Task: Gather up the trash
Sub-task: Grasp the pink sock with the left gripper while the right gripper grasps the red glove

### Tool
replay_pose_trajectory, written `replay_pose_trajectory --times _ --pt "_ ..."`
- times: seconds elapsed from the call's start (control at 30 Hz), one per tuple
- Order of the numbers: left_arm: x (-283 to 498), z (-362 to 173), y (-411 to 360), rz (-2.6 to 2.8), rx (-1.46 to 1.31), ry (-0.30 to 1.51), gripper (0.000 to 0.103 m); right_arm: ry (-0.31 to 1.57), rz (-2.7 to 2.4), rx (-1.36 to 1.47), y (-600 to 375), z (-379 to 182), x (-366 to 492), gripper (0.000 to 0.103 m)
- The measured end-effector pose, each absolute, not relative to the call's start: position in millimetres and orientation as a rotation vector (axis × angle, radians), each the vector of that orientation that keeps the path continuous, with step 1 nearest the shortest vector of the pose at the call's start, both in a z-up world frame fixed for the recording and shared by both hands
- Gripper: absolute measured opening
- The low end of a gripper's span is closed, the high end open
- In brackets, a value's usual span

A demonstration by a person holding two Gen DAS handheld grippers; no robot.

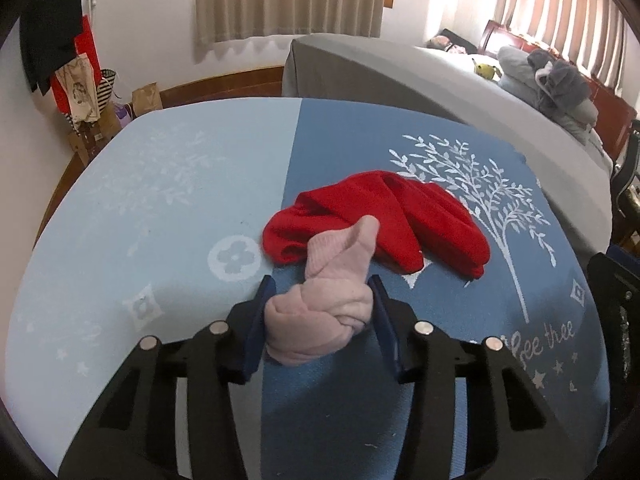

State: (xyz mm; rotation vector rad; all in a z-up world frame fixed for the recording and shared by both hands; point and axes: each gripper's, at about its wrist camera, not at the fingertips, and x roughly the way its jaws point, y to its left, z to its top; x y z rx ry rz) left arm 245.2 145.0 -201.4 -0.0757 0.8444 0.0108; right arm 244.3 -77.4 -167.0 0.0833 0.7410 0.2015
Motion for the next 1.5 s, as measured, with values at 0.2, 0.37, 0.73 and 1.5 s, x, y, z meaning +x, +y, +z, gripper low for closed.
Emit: replay_pose_trajectory --times 0.2,0.37,0.73,1.5 --pt "232.1 -184.8 151.7 0.035 -0.092 0.775 0.044 0.730 0.208 0.073 -69.8 -163.7 245.8 0.097" --pt "229.3 -176.5 165.7 0.070 -0.097 0.751 0.044 0.718 0.217 0.075 -55.1 -160.8 251.3 0.097" --pt "231.7 -177.0 215.1 0.165 -0.107 0.755 0.044 0.731 0.330 0.047 17.0 -161.2 283.8 0.097" --pt "237.5 -182.5 250.6 0.228 -0.158 0.748 0.044 0.871 0.413 -0.012 76.9 -197.0 323.5 0.059"
